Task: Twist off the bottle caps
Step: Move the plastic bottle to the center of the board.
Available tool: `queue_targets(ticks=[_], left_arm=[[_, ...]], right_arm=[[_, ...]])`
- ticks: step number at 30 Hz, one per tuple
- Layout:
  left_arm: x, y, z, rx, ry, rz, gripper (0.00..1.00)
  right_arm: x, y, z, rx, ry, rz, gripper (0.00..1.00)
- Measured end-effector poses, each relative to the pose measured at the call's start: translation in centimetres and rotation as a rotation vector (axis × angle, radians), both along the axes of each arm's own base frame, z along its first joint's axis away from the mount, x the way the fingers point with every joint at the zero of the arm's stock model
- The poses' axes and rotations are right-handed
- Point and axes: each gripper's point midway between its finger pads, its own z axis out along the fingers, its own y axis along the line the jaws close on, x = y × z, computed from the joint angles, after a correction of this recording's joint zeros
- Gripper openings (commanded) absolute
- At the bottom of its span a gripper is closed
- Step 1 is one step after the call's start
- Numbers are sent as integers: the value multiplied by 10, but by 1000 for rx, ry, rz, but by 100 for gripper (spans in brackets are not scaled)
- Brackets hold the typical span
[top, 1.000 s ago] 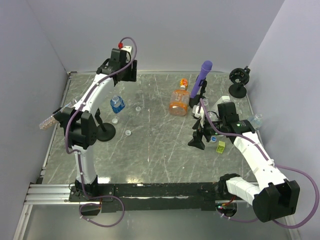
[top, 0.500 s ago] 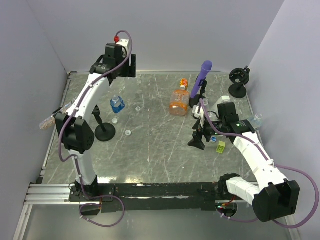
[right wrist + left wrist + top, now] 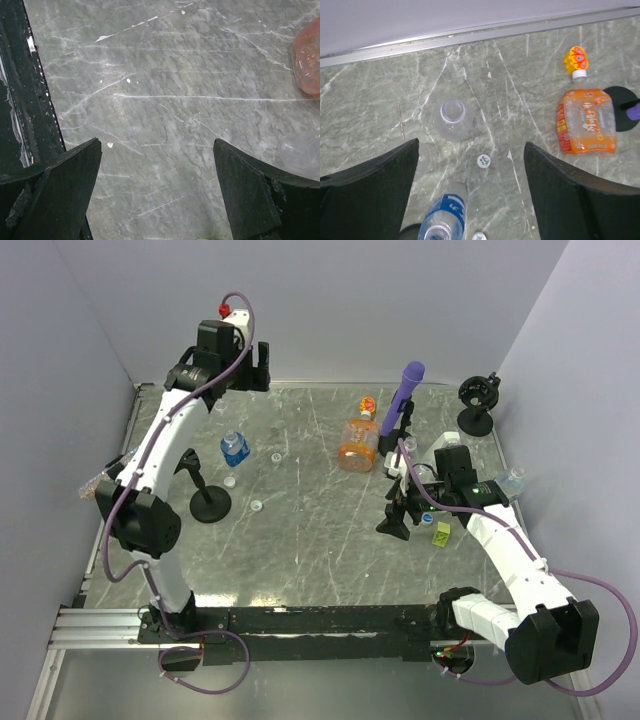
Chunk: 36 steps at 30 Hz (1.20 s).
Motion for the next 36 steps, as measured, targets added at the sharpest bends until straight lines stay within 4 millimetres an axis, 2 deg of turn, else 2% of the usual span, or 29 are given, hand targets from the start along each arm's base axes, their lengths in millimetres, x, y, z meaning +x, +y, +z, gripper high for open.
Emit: queue_targets(ticks=[1, 4, 7, 13, 17, 23, 29, 32, 36], left_arm=[[-2, 0, 3, -3, -5, -4, 98], [-20, 0, 18, -30, -36, -24, 97], [-52, 3, 33, -78, -67, -49, 97], [-119, 2, 78, -212, -181, -128, 97], [-157, -2, 94, -287, -223, -192, 97], [-196, -8, 96, -335, -201, -282, 97], [-237, -4, 90, -348, -188, -329, 97], [-250, -3, 83, -354, -179, -342, 97], [-257, -3, 68, -356, -142, -348, 97]], right_arm=[[0, 0, 0, -1, -1, 0, 99], [1, -1, 0, -3, -6, 1, 99], [3, -4, 0, -3, -10, -10, 99], [8, -16, 1, 12, -29, -59, 99], [11, -24, 7, 24, -60, -82, 99], [13, -29, 8, 28, -80, -94, 99], [14, -30, 7, 24, -89, -90, 99], [14, -30, 7, 22, -93, -87, 99], [12, -30, 5, 20, -97, -85, 99]])
